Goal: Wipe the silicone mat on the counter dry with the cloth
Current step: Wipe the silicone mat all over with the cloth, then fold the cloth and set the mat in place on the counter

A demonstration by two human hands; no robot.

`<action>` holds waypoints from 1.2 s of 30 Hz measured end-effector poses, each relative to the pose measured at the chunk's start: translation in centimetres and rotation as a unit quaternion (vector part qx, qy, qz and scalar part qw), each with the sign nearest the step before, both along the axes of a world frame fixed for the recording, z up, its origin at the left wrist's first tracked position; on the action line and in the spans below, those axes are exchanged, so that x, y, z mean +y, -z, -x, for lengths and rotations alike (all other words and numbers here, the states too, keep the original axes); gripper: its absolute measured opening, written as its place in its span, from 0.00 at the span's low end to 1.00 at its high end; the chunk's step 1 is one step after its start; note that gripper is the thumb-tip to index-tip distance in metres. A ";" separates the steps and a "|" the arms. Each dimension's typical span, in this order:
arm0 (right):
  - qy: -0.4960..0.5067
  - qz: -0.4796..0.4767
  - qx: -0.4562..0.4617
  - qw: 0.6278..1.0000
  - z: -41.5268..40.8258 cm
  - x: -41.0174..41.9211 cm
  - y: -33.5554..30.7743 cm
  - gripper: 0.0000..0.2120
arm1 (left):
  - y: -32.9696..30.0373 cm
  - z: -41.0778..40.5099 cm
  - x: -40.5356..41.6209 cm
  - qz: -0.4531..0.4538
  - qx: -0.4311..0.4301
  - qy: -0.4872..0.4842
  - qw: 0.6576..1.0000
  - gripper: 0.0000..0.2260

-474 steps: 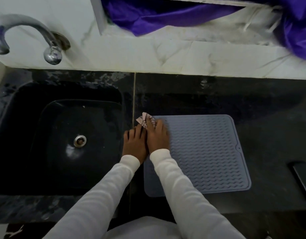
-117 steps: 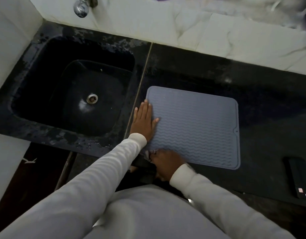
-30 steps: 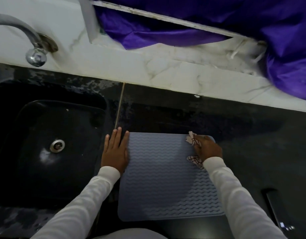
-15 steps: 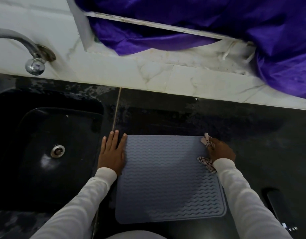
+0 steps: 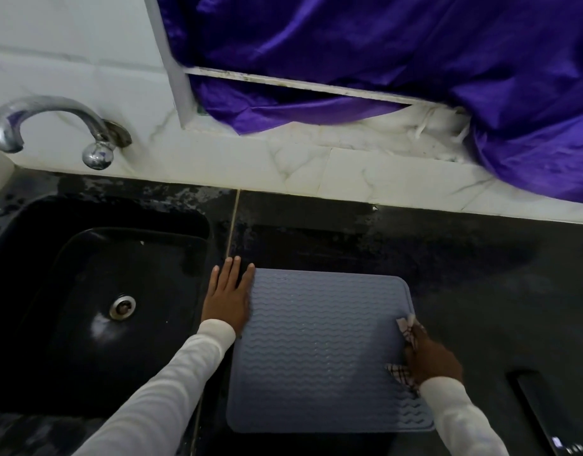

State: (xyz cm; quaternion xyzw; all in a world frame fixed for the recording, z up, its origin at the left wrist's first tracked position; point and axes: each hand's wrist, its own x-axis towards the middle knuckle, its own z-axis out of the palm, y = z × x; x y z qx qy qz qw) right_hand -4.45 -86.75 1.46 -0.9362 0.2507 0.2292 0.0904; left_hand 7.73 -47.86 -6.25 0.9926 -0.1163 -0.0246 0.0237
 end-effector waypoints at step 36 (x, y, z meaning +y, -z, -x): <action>-0.077 -0.526 -0.048 0.846 7.2 5.6 -0.5 0.23 | -11.3 12.3 -8.2 0.199 0.038 0.268 0.942 0.18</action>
